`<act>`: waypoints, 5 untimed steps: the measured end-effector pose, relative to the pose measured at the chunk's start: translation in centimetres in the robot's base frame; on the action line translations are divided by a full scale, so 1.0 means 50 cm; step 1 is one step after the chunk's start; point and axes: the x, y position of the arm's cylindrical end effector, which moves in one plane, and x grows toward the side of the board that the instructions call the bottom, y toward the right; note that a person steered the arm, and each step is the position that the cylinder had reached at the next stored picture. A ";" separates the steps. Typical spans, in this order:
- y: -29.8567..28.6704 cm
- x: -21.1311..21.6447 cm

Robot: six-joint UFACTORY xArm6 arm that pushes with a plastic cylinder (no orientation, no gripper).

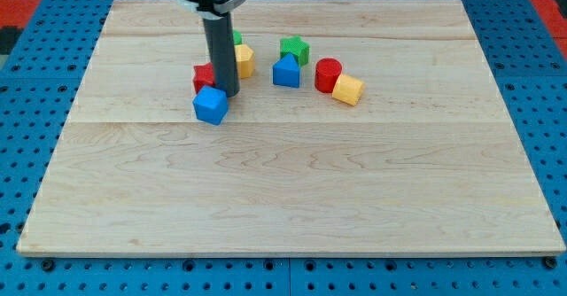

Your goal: Push the red star to the left of the green circle

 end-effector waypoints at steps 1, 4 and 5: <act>-0.066 -0.013; -0.248 -0.069; -0.330 -0.101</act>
